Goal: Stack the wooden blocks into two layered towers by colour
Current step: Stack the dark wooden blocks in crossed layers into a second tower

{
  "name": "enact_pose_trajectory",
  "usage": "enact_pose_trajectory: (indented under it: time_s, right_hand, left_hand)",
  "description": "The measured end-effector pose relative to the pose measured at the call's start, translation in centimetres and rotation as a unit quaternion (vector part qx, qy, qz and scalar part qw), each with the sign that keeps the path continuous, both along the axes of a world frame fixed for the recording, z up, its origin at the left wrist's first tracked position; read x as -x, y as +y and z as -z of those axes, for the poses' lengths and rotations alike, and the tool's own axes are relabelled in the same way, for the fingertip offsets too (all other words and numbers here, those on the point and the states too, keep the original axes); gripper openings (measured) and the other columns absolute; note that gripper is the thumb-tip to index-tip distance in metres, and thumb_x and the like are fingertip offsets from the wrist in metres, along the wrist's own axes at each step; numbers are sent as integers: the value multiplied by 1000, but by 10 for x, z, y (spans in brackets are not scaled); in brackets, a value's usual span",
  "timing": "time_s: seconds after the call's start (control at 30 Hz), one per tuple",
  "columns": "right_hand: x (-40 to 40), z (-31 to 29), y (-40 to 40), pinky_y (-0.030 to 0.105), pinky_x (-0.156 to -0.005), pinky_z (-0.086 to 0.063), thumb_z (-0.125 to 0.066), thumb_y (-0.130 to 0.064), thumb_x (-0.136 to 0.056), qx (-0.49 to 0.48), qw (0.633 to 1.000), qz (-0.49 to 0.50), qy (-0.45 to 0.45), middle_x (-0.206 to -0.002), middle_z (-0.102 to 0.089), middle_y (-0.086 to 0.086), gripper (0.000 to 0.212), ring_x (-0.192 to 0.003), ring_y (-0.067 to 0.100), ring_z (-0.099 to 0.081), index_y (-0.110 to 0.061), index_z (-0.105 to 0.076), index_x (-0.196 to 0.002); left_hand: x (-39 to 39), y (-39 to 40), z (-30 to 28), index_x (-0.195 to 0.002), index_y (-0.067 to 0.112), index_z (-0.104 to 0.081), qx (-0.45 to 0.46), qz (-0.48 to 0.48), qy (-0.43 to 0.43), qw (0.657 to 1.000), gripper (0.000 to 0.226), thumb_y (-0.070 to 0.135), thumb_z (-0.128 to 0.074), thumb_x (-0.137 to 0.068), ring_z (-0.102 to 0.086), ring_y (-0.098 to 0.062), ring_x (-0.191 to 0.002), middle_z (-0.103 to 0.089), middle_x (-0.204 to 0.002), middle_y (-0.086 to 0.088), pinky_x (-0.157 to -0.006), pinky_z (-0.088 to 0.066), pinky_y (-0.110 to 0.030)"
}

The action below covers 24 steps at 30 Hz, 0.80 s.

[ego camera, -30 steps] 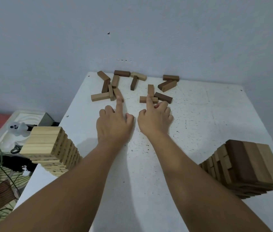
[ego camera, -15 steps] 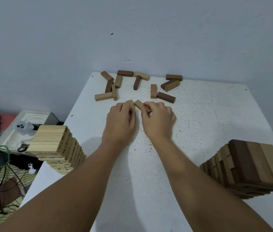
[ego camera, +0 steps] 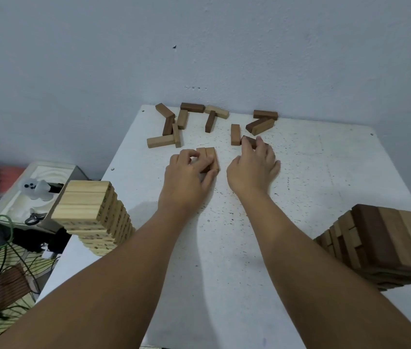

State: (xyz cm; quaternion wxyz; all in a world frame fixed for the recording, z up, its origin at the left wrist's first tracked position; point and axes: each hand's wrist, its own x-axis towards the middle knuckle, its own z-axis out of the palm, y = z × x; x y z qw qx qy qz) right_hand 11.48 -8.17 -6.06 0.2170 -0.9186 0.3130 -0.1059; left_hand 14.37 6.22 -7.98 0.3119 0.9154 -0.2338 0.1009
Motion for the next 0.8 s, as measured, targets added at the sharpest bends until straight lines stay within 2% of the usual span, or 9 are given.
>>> enact_pose_trajectory:
  time_s: [0.07,0.13,0.23,0.37,0.47,0.53,0.63,0.7,0.8]
  right_hand:
    - [-3,-2,-2,60,-125,-5,-45,-20,-102,5,998,-17,54,-172,-11,1,63,-158,29,-3,-28,-25,-161]
    - [0,-5,0,56,-123,-12,-48,-19,-99,21,999,-10,47,-166,-22,1,62,-153,30,-15,-27,-30,-158]
    - [11,-7,5,43,-110,-25,-49,-17,-100,23,1000,17,4,-147,-39,1,47,-133,30,-33,-28,-47,-145]
    - [22,-6,10,39,-105,-31,-45,-22,-107,-46,998,-8,-47,-137,-51,-2,36,-128,25,-41,-36,-63,-135]
    - [23,-6,13,42,-103,-44,-49,-28,-107,-93,993,-32,-58,-128,-60,-2,34,-120,22,-56,-39,-66,-134]
    - [23,-7,12,44,-100,-48,-54,-35,-105,-129,989,-26,-64,-119,-65,-6,31,-112,18,-63,-40,-66,-133]
    - [22,-8,11,43,-103,-45,-60,-39,-101,-171,983,-12,-64,-106,-69,-13,33,-107,14,-64,-38,-63,-134]
    - [22,-9,12,43,-103,-45,-60,-41,-101,-169,984,-8,-59,-104,-70,-13,32,-106,14,-64,-38,-64,-132]
    - [23,-9,13,43,-104,-46,-56,-41,-103,-151,987,-2,-55,-114,-71,-11,31,-112,16,-64,-38,-65,-133]
  left_hand:
    - [0,-1,0,-127,34,-72,2,-1,2,1000,31,38,-69,-97,-48,-28,-121,-56,-133,-3,-99,-44,-43]
    - [0,-1,0,-128,33,-72,-2,-1,2,1000,31,38,-69,-97,-48,-27,-121,-56,-133,-3,-99,-45,-43]
    - [-1,0,2,-126,32,-72,-1,-2,-3,1000,30,37,-70,-96,-49,-29,-120,-57,-132,-3,-97,-46,-45]
    - [0,-3,5,-121,36,-73,11,-13,-10,1000,27,38,-69,-95,-52,-28,-115,-58,-129,-1,-94,-49,-48]
    - [2,-3,4,-120,39,-73,27,-15,-10,999,27,42,-66,-95,-51,-25,-114,-58,-128,3,-96,-47,-46]
    - [4,-3,0,-122,38,-74,36,-7,12,999,33,47,-64,-93,-49,-22,-117,-58,-129,5,-101,-45,-44]
    - [8,-2,-6,-122,35,-75,45,1,47,998,49,58,-55,-84,-48,-17,-121,-58,-130,8,-105,-43,-42]
    - [9,-1,-7,-119,34,-77,56,5,54,997,46,56,-61,-82,-48,-14,-122,-58,-129,11,-107,-42,-41]
    - [13,1,-10,-117,34,-77,70,10,75,995,47,56,-77,-76,-45,-7,-124,-56,-125,18,-106,-39,-31]
